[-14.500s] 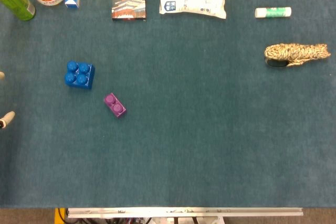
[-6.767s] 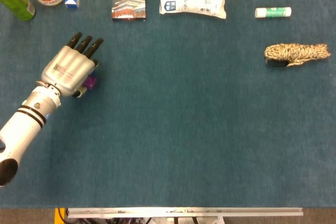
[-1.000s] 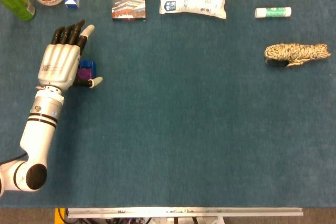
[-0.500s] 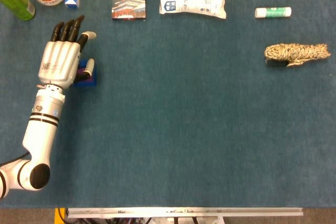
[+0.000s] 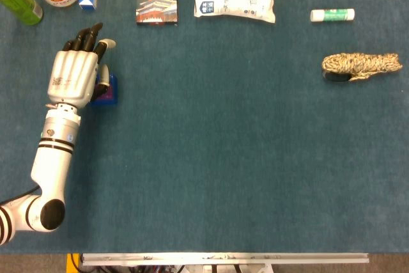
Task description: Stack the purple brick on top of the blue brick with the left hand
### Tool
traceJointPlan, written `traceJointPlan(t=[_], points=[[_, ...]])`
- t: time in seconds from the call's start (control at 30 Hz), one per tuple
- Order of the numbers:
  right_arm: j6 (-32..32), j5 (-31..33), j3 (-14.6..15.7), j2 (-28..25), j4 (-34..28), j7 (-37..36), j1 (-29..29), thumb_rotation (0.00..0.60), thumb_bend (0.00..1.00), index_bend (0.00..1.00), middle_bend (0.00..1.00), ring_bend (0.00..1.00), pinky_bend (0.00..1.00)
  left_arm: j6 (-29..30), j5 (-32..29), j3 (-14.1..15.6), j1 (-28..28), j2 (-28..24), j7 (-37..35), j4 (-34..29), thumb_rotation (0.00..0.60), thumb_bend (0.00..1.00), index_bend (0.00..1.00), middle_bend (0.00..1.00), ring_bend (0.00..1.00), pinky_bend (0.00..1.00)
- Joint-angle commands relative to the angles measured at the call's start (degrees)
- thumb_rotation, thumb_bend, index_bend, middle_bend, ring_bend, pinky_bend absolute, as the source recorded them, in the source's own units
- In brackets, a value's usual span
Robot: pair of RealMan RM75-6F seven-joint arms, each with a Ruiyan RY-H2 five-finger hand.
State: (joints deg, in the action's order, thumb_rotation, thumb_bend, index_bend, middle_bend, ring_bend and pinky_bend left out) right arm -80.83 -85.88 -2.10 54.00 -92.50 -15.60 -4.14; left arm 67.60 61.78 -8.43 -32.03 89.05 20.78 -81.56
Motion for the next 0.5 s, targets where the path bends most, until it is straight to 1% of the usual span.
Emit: traceJointPlan(t=[0.03,0.1,0.13,0.17,0.2,0.23,0.3,0.37,0.5], points=[[0.0,0.0,0.0,0.0,0.0,0.0,0.0,0.6,0.48,0.24,0.27,0.08,0.21,0.6,0.4,-0.5,0.2,0.5,-0.7,0.3,0.6,0.59,0.22,0.07,0.1,0.23],[0.1,0.0,0.0,0.0,0.0,0.0,0.0,0.6,0.48,0.24,0.27,0.08,0.21,1.1,1.5,-0.5,0.4,0.7,-1.6,0.7,0.6,0.39,0.2,0.07,0.1,0.23],[0.1,0.0,0.0,0.0,0.0,0.0,0.0,0.6,0.48,0.24,0.27,0.08,0.21,1.1,2.2,-0.5,0.5,0.6,-2.3,0.9,0.6,0.21,0.2,0.07,0.1,0.22],[0.1,0.0,0.0,0.0,0.0,0.0,0.0,0.6,0.48,0.24,0.27,0.08,0.21,1.2,2.8,-0.4,0.5,0.6,-3.0,1.0,0.593,0.13,0.19,0.07,0.1,0.22],[0.1,0.0,0.1,0.0,-0.1,0.1,0.0,0.6,0.48,0.24,0.27,0.08,0.21,1.2,3.7,-0.4,0.6,0.5,-3.9,1.2,0.572,0.05,0.19,0.07,0.1,0.21],[0.1,0.0,0.1,0.0,-0.1,0.1,0.0,0.6,0.48,0.24,0.27,0.08,0.21,1.1,4.3,-0.3,0.6,0.3,-5.0,1.2,0.541,0.01,0.19,0.07,0.09,0.18],[0.2,-0.1,0.1,0.0,-0.1,0.2,-0.1,0.6,0.48,0.24,0.27,0.08,0.21,0.8,5.5,-0.3,0.7,-0.1,-6.8,1.3,0.507,0.0,0.2,0.07,0.09,0.15],[0.2,-0.1,0.1,0.0,-0.1,0.3,-0.1,0.6,0.48,0.24,0.27,0.08,0.21,0.4,6.2,-0.1,0.8,-0.4,-7.6,1.5,0.495,0.0,0.22,0.08,0.09,0.12],[0.2,-0.1,0.1,0.0,-0.1,0.4,-0.1,0.6,0.48,0.24,0.27,0.08,0.21,-0.7,5.9,-0.2,1.0,-0.9,-8.1,1.1,0.495,0.0,0.25,0.1,0.09,0.1]])
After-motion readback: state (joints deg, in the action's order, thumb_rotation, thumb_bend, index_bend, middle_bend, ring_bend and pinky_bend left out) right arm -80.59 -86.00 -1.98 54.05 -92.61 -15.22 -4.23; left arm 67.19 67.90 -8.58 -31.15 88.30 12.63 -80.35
